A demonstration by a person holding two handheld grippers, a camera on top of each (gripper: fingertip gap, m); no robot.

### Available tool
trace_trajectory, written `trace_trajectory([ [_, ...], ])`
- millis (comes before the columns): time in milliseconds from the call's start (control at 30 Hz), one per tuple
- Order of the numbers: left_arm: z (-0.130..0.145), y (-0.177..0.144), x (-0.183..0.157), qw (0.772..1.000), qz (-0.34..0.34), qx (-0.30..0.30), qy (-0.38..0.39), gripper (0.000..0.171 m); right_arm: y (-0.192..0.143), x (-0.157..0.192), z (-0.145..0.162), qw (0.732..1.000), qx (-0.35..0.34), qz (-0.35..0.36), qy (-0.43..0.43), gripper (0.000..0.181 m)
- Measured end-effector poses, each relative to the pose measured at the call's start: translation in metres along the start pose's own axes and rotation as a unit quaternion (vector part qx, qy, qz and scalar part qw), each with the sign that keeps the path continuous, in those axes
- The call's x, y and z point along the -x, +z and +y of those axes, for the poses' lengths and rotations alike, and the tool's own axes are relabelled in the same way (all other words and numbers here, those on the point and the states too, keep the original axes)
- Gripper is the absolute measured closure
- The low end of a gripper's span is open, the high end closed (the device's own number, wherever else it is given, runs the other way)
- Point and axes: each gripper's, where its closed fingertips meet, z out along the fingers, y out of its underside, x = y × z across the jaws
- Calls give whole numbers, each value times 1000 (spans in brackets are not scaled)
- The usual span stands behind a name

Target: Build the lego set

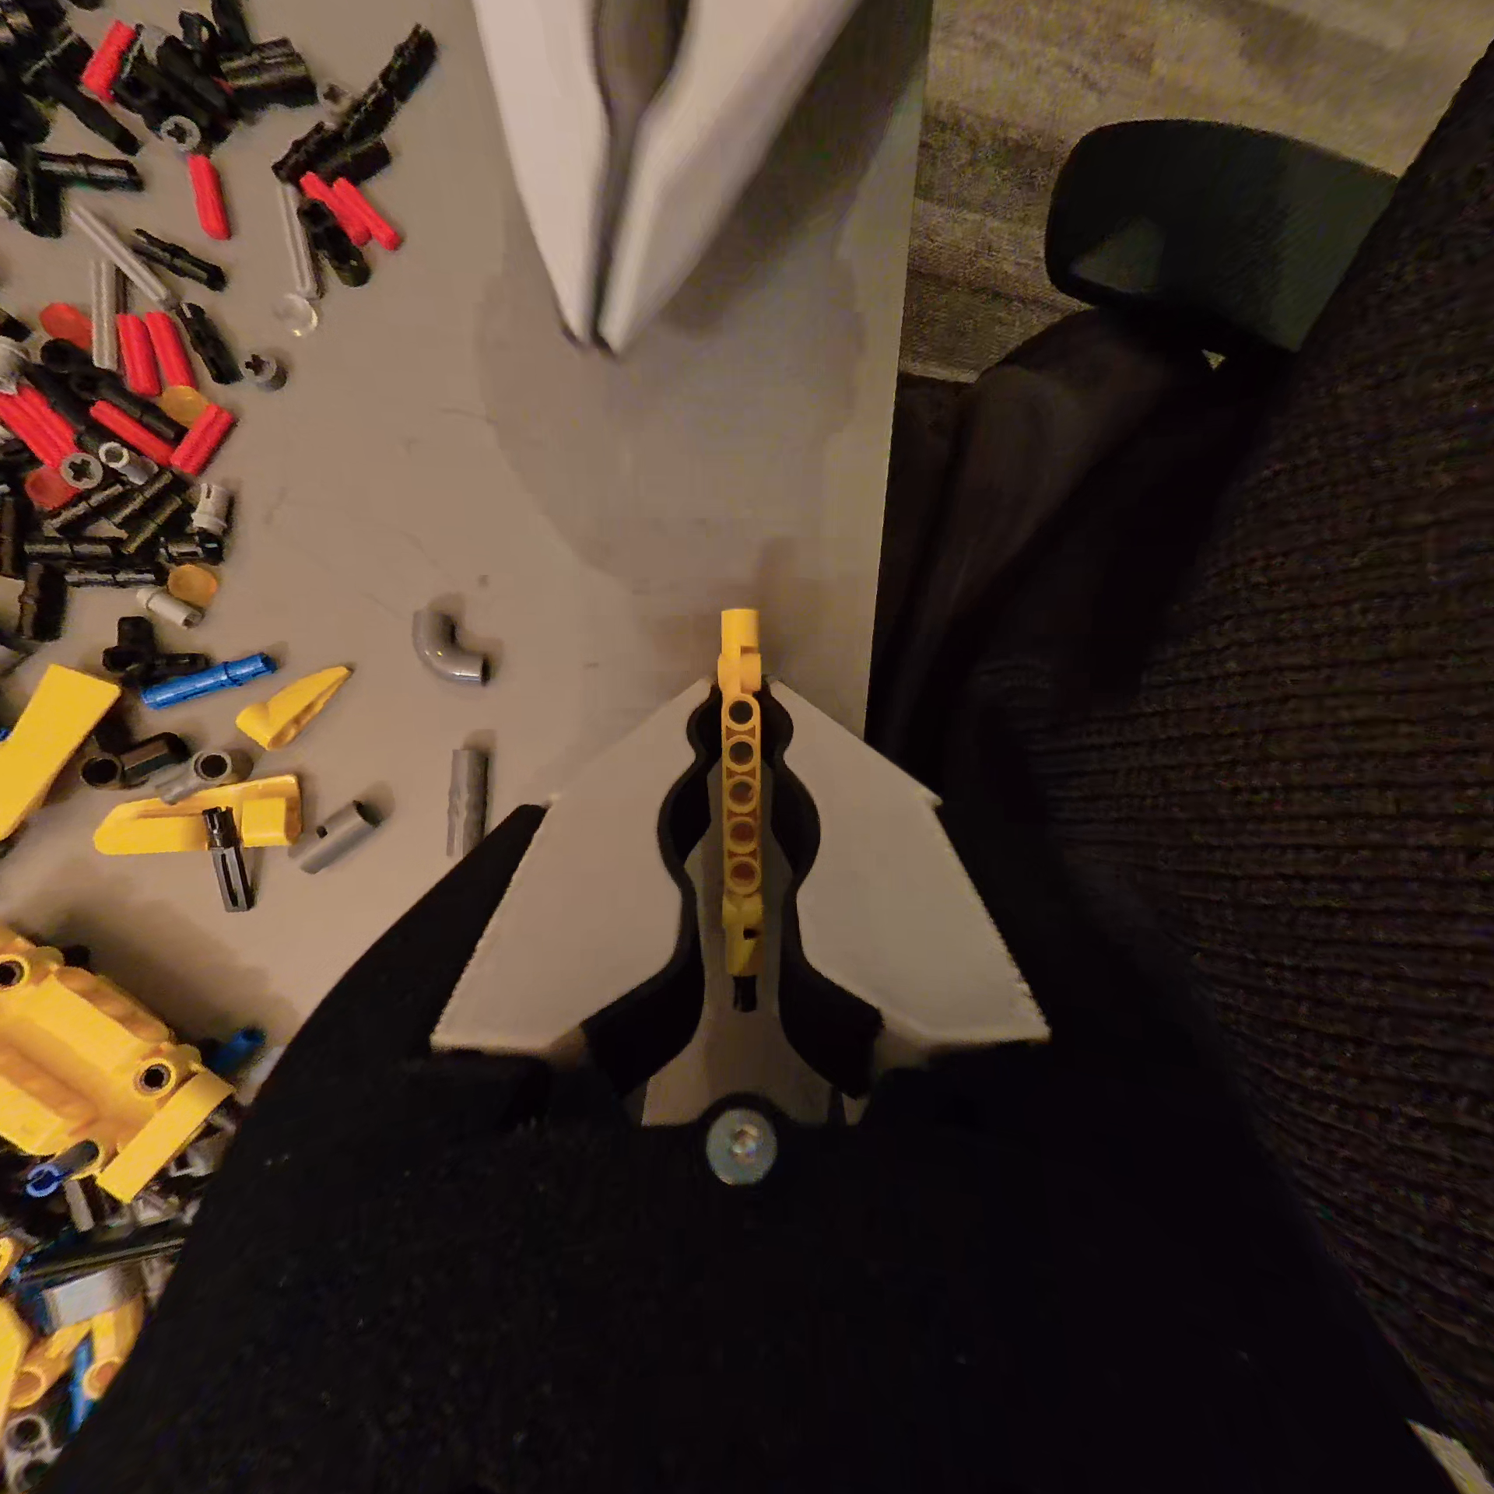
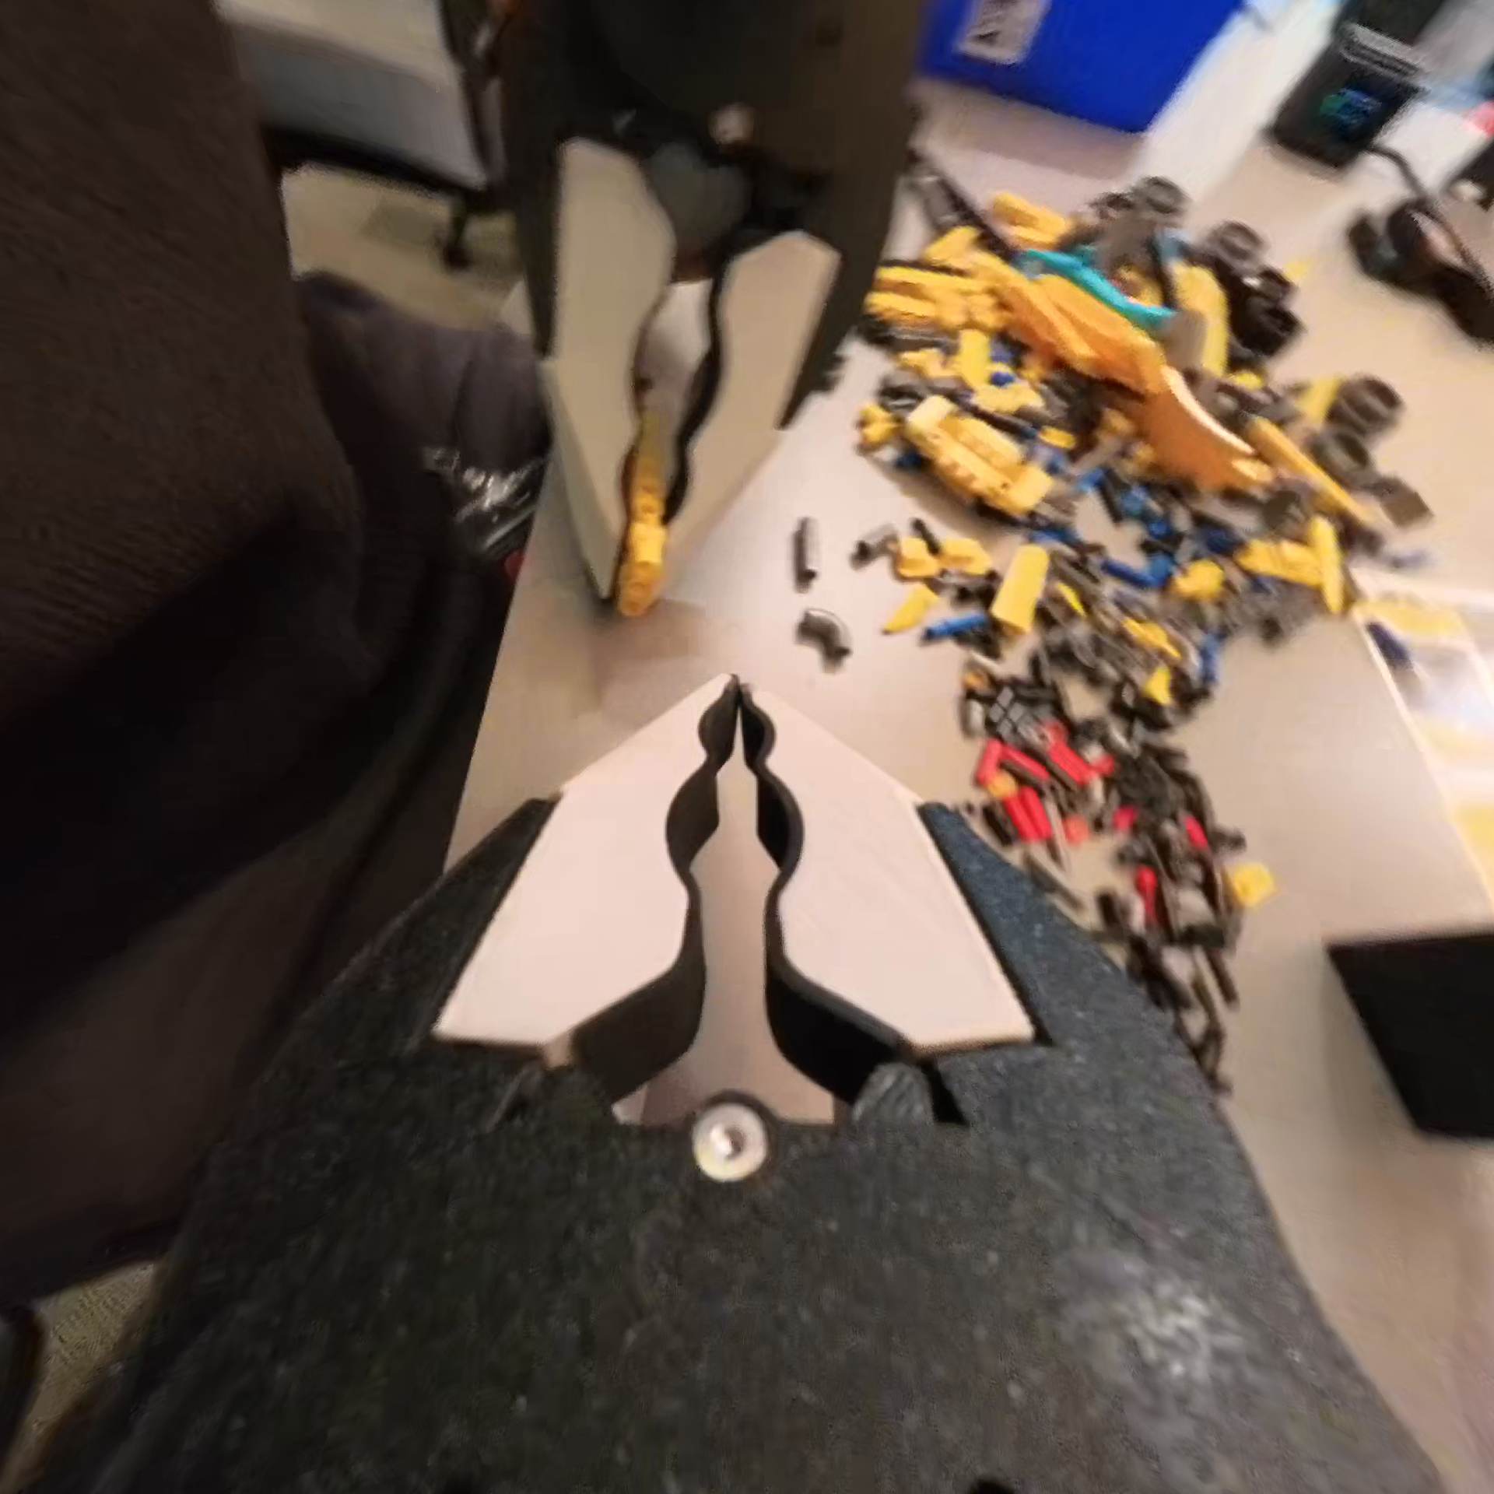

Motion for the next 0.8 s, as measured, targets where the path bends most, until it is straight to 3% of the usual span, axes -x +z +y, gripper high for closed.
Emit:
trace_trajectory([
  [133,0,0,0,1000,-11,4,11,165,-40,-24,4,990,-31,78,115,181],
  [300,0,0,0,1000,-5,-8,5,165,-63,9,2,978,-58,111,166,178],
  [533,0,0,0,1000,1,-28,0,165,-31,107,28,976,-28,43,213,168],
  [800,0,0,0,999,-13,-42,11,165,11,137,70,983,53,-31,176,167],
])
